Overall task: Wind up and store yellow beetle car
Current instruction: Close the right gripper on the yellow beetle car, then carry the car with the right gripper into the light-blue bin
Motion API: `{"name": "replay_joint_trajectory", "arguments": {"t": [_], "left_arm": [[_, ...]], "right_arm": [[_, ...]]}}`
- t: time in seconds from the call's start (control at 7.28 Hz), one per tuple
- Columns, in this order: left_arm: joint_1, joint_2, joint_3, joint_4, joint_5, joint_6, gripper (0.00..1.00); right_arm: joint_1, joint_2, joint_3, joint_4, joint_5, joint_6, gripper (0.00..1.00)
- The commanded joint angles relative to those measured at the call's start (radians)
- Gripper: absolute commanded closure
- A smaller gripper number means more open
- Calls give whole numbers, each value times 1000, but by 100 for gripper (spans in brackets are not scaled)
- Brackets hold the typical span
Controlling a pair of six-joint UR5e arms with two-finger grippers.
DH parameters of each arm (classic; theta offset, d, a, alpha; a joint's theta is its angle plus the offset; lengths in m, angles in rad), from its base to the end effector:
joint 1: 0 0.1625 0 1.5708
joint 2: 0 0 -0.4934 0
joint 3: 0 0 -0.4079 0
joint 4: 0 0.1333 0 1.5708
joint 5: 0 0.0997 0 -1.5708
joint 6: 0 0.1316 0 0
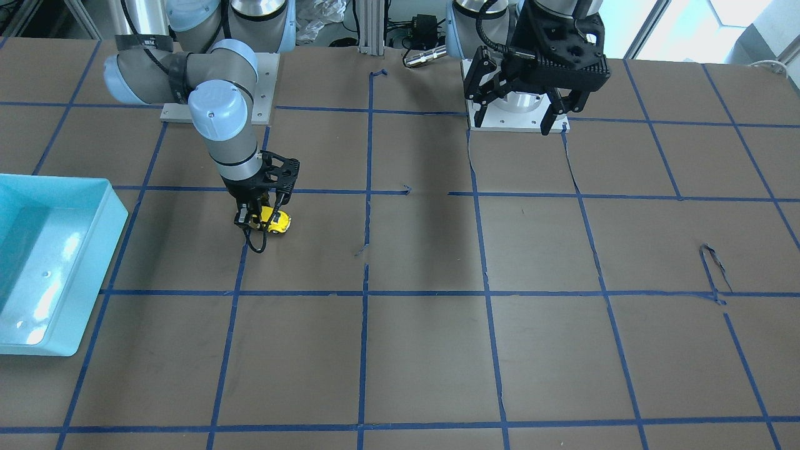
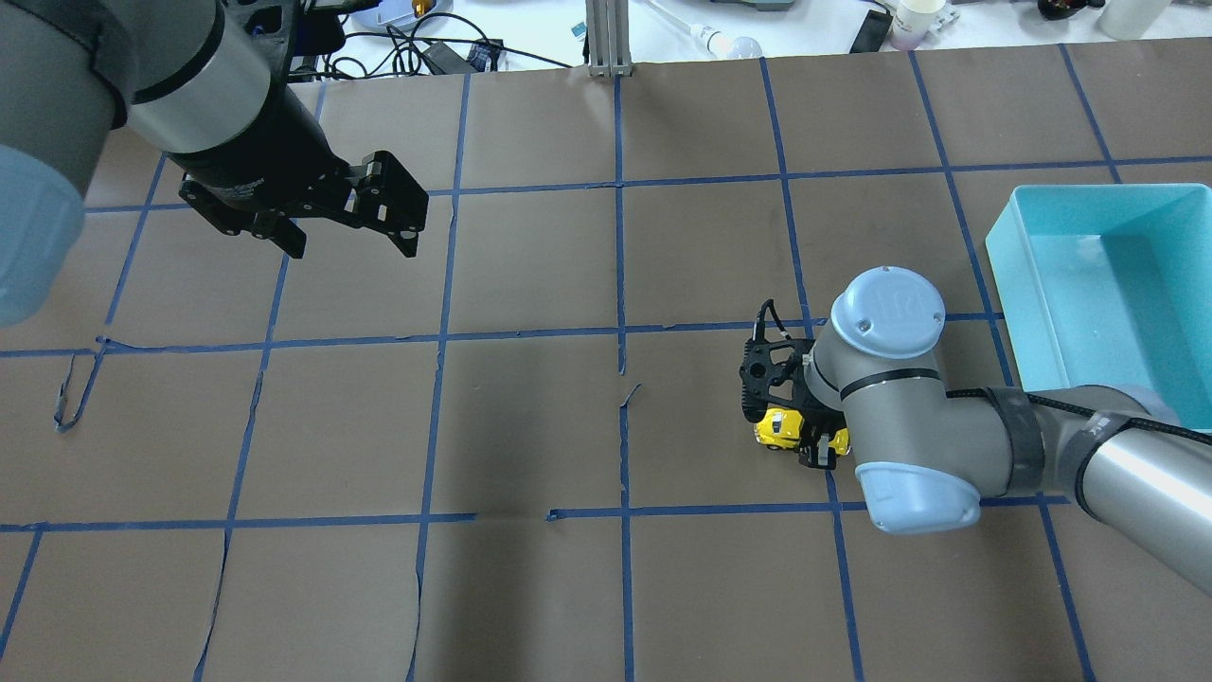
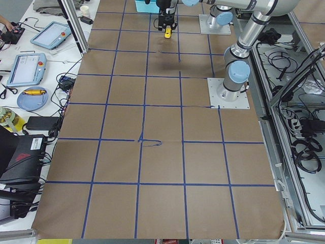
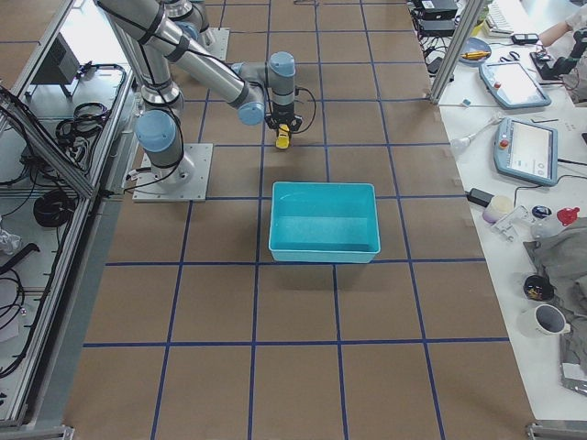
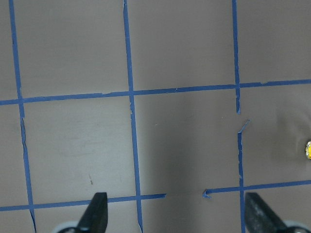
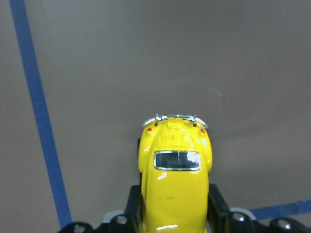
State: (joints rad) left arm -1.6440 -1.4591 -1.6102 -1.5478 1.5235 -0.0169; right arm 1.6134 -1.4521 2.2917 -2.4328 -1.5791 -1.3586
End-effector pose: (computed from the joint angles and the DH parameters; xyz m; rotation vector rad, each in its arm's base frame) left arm -0.1731 -0.4521 0.5609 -0.0904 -3.0854 0.1437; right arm 0.1505 -0.4274 0.2195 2.0121 -2.3862 0.0197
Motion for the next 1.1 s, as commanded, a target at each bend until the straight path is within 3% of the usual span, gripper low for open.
{"name": "replay_joint_trajectory", "arguments": {"t": [0.0,0.27,0.41,0.96], "left_arm": [[1,0,1,0,0,0,0],[1,0,0,0,3,0,0],[1,0,0,0,3,0,0],[1,0,0,0,3,0,0]], "right_arm": [[-114,-22,-126,131,-42,0,100],[-223,-28,-361,390,-41,-17,100],[-284,-27,-445,459,-42,-113,100],[-594,4,-498,454,-1,-396,100]]}}
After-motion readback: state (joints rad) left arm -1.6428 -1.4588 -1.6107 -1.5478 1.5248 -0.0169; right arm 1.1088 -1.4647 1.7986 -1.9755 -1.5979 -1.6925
